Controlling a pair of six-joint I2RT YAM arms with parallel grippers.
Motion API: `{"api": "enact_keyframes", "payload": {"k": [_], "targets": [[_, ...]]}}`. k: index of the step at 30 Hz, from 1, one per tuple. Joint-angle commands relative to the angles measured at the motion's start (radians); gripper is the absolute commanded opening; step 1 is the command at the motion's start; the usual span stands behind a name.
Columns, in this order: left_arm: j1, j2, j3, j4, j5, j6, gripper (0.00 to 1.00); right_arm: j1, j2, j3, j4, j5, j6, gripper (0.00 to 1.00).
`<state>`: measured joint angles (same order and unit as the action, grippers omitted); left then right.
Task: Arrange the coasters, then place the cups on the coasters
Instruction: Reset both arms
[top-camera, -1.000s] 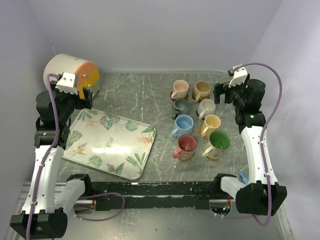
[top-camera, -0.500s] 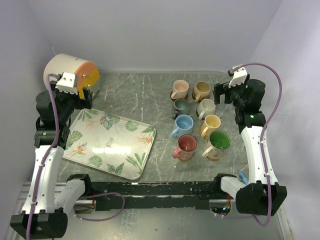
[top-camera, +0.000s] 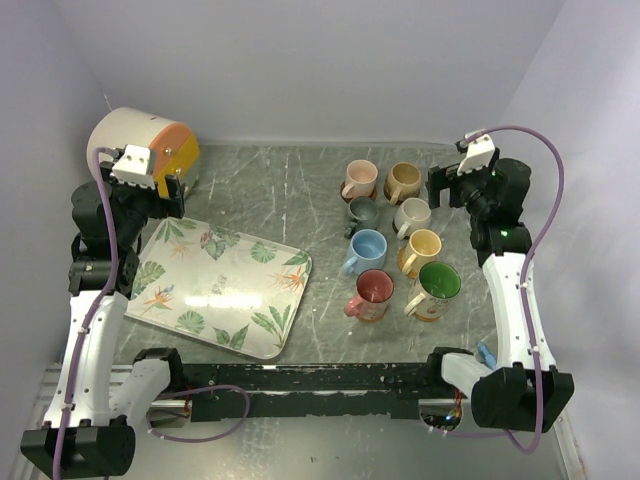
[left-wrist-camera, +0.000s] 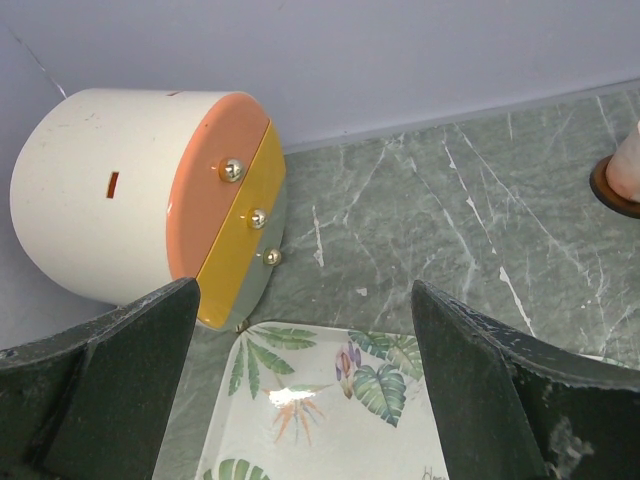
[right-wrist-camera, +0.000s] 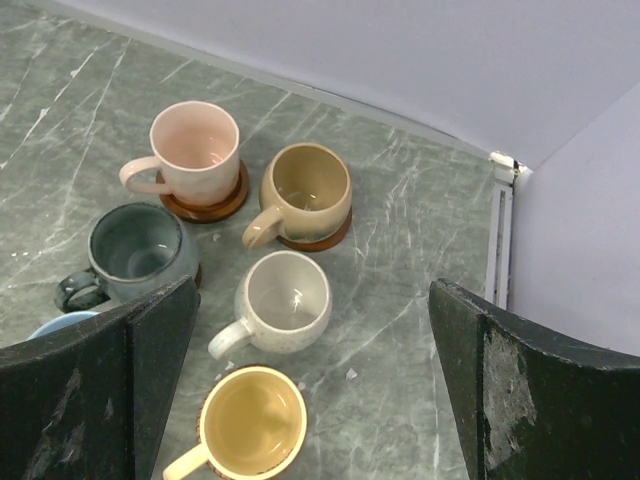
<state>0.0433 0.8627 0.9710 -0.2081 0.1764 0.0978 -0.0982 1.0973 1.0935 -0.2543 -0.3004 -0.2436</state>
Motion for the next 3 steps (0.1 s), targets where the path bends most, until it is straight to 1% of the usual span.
{"api": "enact_keyframes", "payload": {"k": [1, 3], "targets": [[0.008, -0.010, -0.005, 0.016, 0.006, 0.007, 0.98, -0.005, -0.020, 0.017, 0.006, -0.009, -0.005, 1.00], [0.008, -0.010, -0.005, 0.018, 0.005, 0.008, 0.98, -0.005, -0.020, 0.017, 0.007, -0.007, -0.006, 1.00]]}}
